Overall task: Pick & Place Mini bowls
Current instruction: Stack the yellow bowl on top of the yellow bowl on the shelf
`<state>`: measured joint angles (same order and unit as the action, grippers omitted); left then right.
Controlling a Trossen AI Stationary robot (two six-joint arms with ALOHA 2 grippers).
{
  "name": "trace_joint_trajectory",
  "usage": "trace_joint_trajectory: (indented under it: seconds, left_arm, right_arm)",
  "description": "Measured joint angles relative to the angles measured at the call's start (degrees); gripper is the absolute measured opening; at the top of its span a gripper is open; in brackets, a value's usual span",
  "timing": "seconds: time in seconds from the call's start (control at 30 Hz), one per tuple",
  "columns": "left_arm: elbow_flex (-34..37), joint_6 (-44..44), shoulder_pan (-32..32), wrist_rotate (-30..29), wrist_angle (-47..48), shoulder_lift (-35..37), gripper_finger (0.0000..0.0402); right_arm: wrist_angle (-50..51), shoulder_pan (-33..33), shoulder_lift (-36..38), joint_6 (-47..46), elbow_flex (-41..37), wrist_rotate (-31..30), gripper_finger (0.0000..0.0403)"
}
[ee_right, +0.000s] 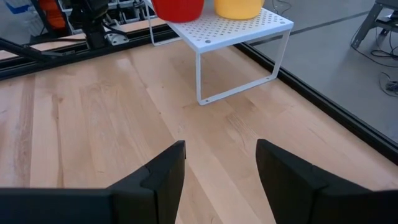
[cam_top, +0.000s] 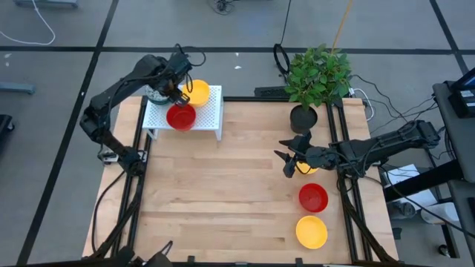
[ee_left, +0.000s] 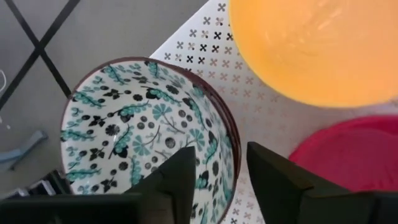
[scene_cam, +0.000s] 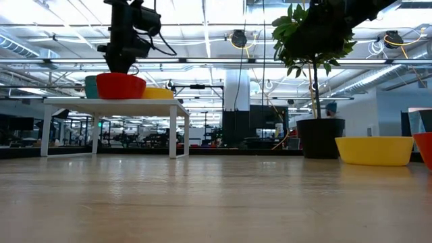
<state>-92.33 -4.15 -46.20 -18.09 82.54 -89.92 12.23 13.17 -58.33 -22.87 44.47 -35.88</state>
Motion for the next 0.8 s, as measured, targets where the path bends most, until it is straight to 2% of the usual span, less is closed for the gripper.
trace_joint_trajectory:
  seconds: [0.23, 0.43, 0.53, 0.6, 0.8]
  left_arm:
    - [0.00, -0.17, 1.94, 0.07, -0.07, 4.16, 0.0162]
    - [0.00, -5.30, 6.54, 1.13, -3.27, 7.68, 0.0157]
    - [0.00, -6.72, 9.56, 5.11, -7.94, 9.06, 0.0159]
    - [0.00, -8.34, 11.58, 8.05, -11.99, 9.63, 0.0158]
    - [0.00, -10.89, 17.97, 15.19, -27.33, 9.89, 0.0159]
  right_arm:
    - [0.56, 0.00, 0.00, -0.26, 0.23, 0.13, 0.0187]
    - [13.42, -0.24, 0.06, -2.11, 7.43, 0.22, 0.0187]
    - [24.68, -0.78, 0.04, -9.41, 11.38, 2.26, 0.0187]
    - [32.37, -1.39, 0.07, -17.09, 13.05, 5.95, 0.0187]
    - [47.15, -2.25, 0.07, -37.92, 10.76, 15.93, 0.0187]
